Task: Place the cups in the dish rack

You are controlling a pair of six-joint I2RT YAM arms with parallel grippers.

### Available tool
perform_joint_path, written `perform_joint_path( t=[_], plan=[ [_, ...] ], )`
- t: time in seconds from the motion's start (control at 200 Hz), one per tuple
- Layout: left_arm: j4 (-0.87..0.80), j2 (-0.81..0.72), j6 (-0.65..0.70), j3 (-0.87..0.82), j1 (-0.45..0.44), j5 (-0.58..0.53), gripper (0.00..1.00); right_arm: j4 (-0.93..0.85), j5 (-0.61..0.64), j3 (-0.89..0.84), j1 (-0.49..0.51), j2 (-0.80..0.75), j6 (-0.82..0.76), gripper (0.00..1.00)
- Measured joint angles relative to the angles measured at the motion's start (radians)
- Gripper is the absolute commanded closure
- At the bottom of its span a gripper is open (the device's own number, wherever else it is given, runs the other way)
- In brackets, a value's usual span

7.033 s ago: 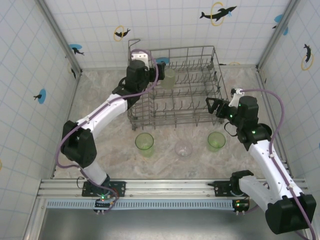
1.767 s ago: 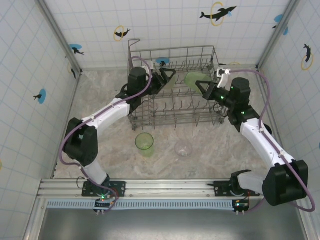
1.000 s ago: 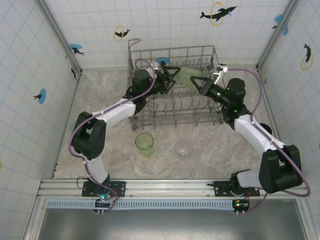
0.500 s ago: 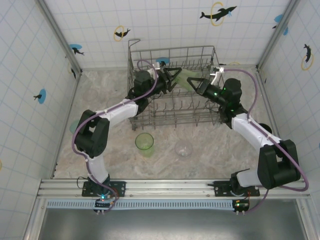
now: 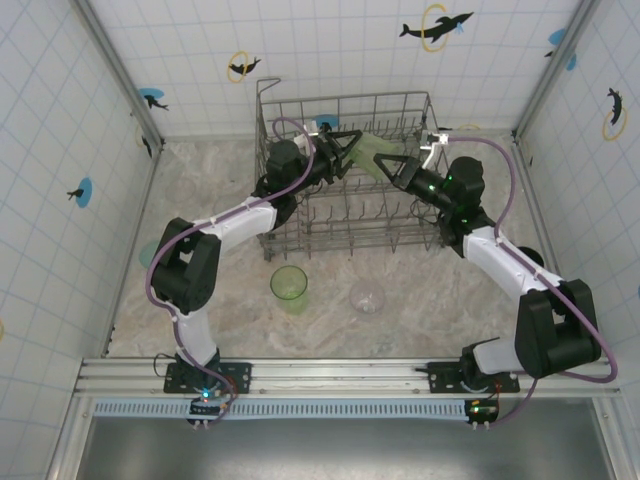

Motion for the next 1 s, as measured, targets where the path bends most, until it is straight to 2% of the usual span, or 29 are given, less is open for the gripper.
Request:
perform_joint_path(
  t=[0.135, 0.22, 0.29, 0.385, 0.52, 0.601, 0.721, 0.741, 0.786, 0.801, 1.001],
  plan=[
    [0.000, 0.000, 0.000, 0.000, 0.000, 0.000, 0.36, 0.000, -0.005, 0.000, 0.000, 0.000, 0.000, 1.00],
    [-0.001, 0.002, 0.001, 0.005, -0.001, 0.000, 0.34, 0.001, -0.005, 0.000, 0.000, 0.000, 0.000, 1.00],
    [-0.001, 0.007, 0.002, 0.011, -0.001, 0.001, 0.27, 0.002, -0.005, 0.000, 0.000, 0.000, -0.001, 1.00],
    [-0.007, 0.008, 0.008, 0.013, -0.011, 0.014, 0.23, 0.001, -0.015, 0.000, 0.004, 0.000, -0.004, 1.00],
    [-0.008, 0.008, 0.011, 0.013, -0.026, 0.015, 0.23, 0.001, -0.023, 0.000, 0.010, 0.000, -0.004, 1.00],
    [-0.008, 0.008, 0.011, 0.013, -0.025, 0.015, 0.35, 0.000, -0.023, 0.000, 0.010, 0.000, -0.004, 1.00],
    [-0.002, 0.008, 0.008, 0.013, -0.023, 0.014, 0.62, 0.000, -0.024, 0.001, 0.011, 0.000, -0.003, 1.00],
    [-0.001, 0.008, 0.008, 0.013, -0.023, 0.014, 0.69, 0.000, -0.025, 0.000, 0.011, 0.000, -0.003, 1.00],
    [0.000, 0.008, 0.008, 0.013, -0.023, 0.014, 1.00, 0.000, -0.025, 0.000, 0.010, 0.000, -0.005, 1.00],
    [0.000, 0.008, 0.008, 0.013, -0.023, 0.015, 1.00, 0.000, -0.024, 0.000, 0.011, 0.000, -0.005, 1.00],
    [0.000, 0.012, 0.027, 0.013, -0.026, 0.024, 1.00, -0.092, -0.016, 0.040, 0.026, -0.003, -0.068, 0.56]
  ],
)
